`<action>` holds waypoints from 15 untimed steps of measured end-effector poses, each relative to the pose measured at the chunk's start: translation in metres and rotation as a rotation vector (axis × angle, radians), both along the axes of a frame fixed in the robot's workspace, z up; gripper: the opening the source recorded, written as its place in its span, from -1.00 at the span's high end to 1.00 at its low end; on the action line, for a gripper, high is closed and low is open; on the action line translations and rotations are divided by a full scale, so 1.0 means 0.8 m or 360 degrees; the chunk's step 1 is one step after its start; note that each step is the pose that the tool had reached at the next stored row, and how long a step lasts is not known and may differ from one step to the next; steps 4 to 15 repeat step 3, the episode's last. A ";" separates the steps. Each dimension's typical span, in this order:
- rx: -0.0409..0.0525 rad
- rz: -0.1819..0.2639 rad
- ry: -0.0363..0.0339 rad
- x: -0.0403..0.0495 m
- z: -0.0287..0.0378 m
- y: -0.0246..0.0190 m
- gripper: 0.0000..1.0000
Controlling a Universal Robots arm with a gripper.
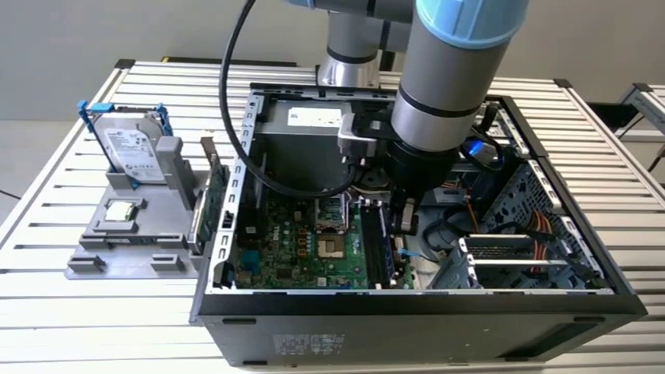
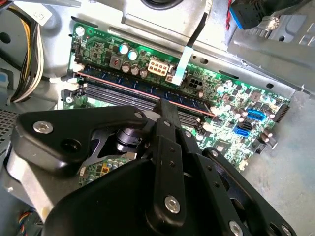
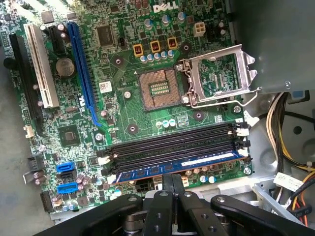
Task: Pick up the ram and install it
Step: 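Press down the ram until it locks into place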
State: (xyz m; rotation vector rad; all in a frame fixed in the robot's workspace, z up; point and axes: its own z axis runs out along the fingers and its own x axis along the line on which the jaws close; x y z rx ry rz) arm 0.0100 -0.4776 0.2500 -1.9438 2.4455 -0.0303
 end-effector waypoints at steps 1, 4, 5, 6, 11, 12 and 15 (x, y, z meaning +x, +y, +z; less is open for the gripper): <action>0.0000 0.0000 0.0000 0.000 0.0000 0.0000 1.00; 0.0000 0.0000 0.0000 0.000 0.0001 0.0000 1.00; 0.0000 0.0000 0.0000 0.000 0.0001 0.0000 1.00; 0.0000 0.0000 0.0000 0.000 0.0001 0.0000 1.00; 0.0000 0.0000 0.0000 0.000 0.0001 0.0000 1.00; 0.0000 0.0000 0.0000 0.000 0.0001 0.0000 1.00; 0.0000 0.0000 0.0000 0.000 0.0001 0.0000 1.00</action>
